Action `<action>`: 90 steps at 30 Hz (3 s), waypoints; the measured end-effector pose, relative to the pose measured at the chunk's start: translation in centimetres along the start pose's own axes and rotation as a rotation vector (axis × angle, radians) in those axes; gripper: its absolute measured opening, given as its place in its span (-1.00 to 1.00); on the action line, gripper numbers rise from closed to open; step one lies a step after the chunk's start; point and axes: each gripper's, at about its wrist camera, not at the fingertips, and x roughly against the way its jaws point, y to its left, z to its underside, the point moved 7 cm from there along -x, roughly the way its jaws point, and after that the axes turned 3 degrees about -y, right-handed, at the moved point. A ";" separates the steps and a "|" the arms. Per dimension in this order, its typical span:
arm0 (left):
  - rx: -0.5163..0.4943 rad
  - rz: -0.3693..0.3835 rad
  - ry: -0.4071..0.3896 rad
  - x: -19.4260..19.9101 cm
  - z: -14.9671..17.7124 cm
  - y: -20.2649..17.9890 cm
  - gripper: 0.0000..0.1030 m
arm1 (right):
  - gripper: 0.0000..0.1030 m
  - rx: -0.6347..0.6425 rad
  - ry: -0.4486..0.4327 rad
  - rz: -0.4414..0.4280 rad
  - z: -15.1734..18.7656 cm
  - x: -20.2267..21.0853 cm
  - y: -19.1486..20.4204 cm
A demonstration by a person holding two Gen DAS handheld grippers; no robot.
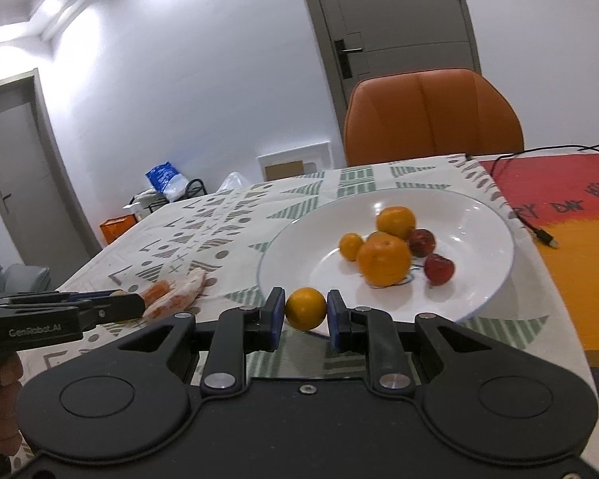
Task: Organize fruits
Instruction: 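Carry both fruits over the white plate and open both tools, then withdraw both open tools from the plate toward the peeled pomelo pieces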
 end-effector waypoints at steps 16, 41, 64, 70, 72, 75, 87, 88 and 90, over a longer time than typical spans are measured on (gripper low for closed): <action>-0.066 0.035 0.005 -1.7 -1.1 -3.9 -0.53 | -0.17 -0.080 -0.033 0.041 -0.3 1.0 -3.9; -0.130 0.081 -0.007 -4.8 -3.2 -8.7 -0.53 | -0.13 -0.110 -0.063 0.049 -0.2 2.4 -5.5; -0.085 -0.059 -0.030 -3.0 -2.8 -4.3 0.44 | 0.21 -0.087 -0.057 0.045 -0.4 2.0 -4.3; -0.040 -0.081 -0.018 -2.1 -2.5 -1.9 0.46 | 0.65 -0.069 -0.060 0.045 -0.7 1.8 -3.3; -0.029 -0.095 -0.021 -1.8 -2.5 -1.2 0.49 | 0.75 -0.062 -0.059 0.040 -0.8 1.7 -2.9; -0.021 -0.104 -0.027 -1.2 -2.5 -0.3 0.56 | 0.85 -0.058 -0.058 0.031 -0.9 1.7 -2.3; 0.018 -0.131 -0.035 0.2 -2.3 2.4 0.59 | 1.00 -0.025 -0.022 0.014 -1.0 0.8 0.2; 0.023 -0.133 -0.036 0.3 -2.2 2.7 0.59 | 1.00 -0.020 -0.019 0.013 -1.0 0.7 0.5; 0.033 -0.139 -0.034 0.5 -2.1 3.2 0.59 | 1.00 -0.013 -0.014 0.010 -1.0 0.5 0.9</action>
